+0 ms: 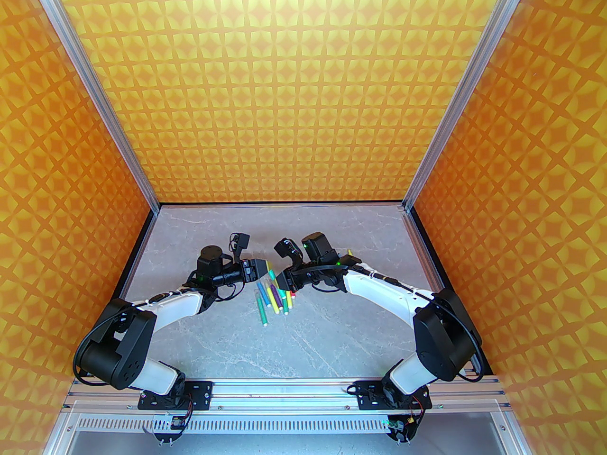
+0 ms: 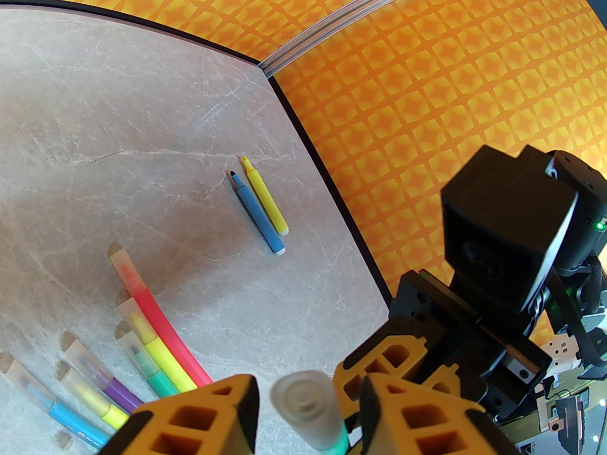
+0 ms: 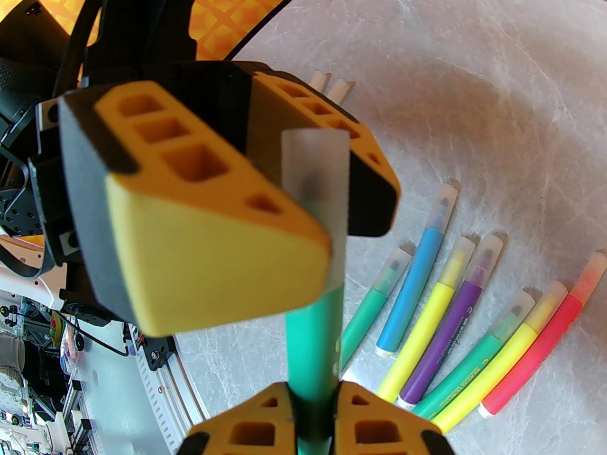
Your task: Open the pen caps
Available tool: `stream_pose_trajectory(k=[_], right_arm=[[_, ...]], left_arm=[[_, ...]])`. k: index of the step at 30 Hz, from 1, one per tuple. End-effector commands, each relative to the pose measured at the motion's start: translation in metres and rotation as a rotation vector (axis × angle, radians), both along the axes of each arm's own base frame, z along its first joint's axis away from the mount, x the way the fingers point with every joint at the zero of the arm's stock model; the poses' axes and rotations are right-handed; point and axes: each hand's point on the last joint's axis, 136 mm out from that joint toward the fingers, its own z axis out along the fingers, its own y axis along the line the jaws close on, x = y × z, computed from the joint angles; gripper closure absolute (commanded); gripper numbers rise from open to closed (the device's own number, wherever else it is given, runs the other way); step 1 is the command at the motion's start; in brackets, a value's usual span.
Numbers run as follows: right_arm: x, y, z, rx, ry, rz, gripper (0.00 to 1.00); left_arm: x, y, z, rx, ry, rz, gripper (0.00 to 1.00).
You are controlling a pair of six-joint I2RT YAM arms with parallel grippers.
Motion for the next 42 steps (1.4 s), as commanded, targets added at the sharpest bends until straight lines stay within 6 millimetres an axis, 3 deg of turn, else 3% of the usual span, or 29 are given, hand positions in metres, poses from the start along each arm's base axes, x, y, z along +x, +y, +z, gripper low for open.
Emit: stream_pose_trajectory(k=[1,11,18,26,34,42], right_arm=[[-0.002,0.001,0.011,0.037,-0.012,0.009,0.92],[-0.001,0.001,0.007,0.030,-0.009,0.003,0.89],[0.001,0.002,0.007,0.046,-0.019,0.000,0.64],[0.002,0.007,0.002,0.067,-0.005,0.003,0.61],[-0.002,0.005,0.004,0.071,-0.010,0.014,0.75],[-0.017,-0.004,-0.004,0.048,0.009,0.035,0.96]], left_arm=[[0.001,-0.006,0.008,-0.015,-0.015,-0.024,0.62],[0.001,-0.006,0.009,-0.020,-0.018,-0.023,0.84],[0.000,-0.006,0.015,-0.041,-0.015,-0.018,0.99],[0.001,-0.006,0.029,-0.098,-0.027,-0.013,1.00],[0.000,-0.006,0.031,-0.102,-0.031,-0.018,1.00],[0.004,-0.004,0.040,-0.095,-0.049,-0.009,1.00]])
